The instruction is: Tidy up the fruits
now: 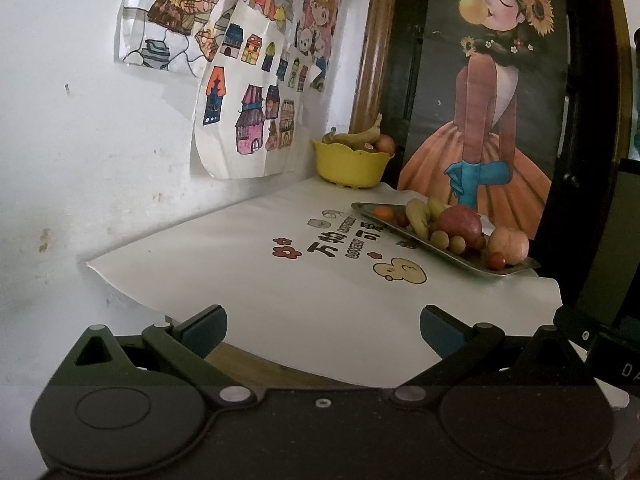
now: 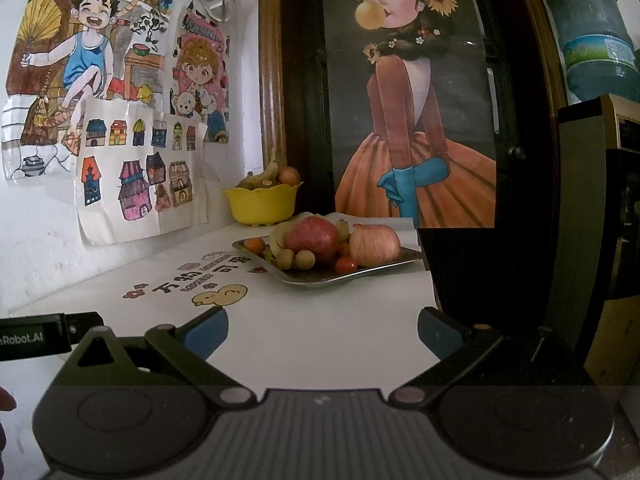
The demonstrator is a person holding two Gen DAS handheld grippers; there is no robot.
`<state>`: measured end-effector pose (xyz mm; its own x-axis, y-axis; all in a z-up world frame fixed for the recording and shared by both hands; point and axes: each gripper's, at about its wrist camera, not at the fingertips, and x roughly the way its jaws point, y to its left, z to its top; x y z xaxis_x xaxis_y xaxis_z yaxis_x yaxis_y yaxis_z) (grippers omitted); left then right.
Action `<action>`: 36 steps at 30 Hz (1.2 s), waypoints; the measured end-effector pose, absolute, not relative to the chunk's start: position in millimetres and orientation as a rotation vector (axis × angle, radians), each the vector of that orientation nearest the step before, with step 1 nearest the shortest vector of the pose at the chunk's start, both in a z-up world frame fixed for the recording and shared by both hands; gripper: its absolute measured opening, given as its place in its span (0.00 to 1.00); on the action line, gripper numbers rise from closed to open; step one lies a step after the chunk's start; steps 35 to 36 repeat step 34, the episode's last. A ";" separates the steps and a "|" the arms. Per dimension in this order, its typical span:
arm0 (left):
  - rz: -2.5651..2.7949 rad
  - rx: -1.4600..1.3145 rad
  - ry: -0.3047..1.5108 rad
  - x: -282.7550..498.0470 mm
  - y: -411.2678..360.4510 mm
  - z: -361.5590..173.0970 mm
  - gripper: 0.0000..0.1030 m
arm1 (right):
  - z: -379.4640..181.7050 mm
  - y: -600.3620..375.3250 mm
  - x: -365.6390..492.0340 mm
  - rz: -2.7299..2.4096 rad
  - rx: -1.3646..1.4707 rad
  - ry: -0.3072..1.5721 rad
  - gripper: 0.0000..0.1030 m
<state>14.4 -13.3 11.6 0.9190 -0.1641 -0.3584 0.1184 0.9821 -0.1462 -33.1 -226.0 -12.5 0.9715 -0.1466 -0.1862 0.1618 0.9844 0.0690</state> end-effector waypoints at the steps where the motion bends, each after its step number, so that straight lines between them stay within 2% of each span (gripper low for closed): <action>1: -0.145 -0.123 0.379 14.3 -13.4 11.6 0.99 | -13.0 -225.9 -33.3 -0.156 0.085 0.183 1.00; 36: -0.114 -0.076 0.410 21.5 -17.1 2.8 0.99 | -19.1 -219.7 -29.4 -0.153 0.094 0.220 1.00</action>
